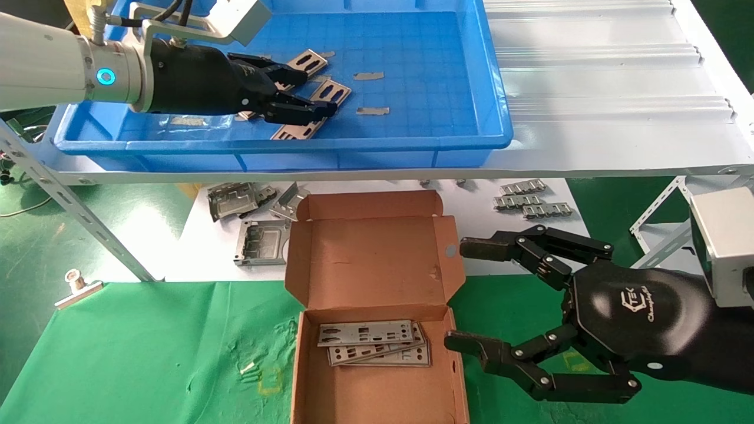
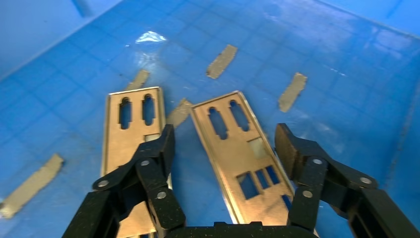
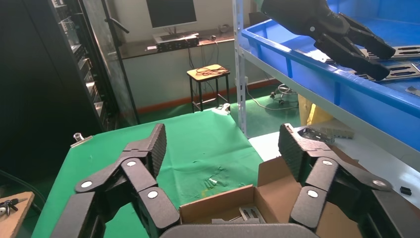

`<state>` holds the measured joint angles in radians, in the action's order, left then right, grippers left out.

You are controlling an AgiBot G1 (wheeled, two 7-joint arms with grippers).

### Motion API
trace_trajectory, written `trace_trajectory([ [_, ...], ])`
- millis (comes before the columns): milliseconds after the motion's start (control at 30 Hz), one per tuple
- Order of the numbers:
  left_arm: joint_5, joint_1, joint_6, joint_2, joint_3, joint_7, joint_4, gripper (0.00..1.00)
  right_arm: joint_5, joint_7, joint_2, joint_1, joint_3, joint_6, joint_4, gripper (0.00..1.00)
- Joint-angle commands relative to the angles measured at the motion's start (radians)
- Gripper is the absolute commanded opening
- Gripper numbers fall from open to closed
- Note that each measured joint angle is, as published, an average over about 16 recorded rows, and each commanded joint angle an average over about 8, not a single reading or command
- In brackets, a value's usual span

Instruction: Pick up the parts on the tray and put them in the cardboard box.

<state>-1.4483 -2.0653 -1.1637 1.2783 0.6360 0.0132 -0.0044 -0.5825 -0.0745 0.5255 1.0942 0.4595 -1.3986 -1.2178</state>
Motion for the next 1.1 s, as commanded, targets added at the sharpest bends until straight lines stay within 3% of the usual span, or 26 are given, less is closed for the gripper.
trace_trajectory([
  [33,-0.003,-0.001,0.011,0.002,0.002,-0.001,0.000,0.00,0.000,0.000,0.000,0.000,0.000,0.000,0.000,1.00],
  [600,-0.008,-0.005,0.123,0.013,0.006,-0.001,0.003,0.00,0.000,0.000,0.000,0.000,0.000,0.000,0.000,1.00],
  [1100,0.027,-0.016,0.035,-0.004,-0.018,0.000,-0.005,0.00,0.000,0.000,0.000,0.000,0.000,0.000,0.000,1.00],
])
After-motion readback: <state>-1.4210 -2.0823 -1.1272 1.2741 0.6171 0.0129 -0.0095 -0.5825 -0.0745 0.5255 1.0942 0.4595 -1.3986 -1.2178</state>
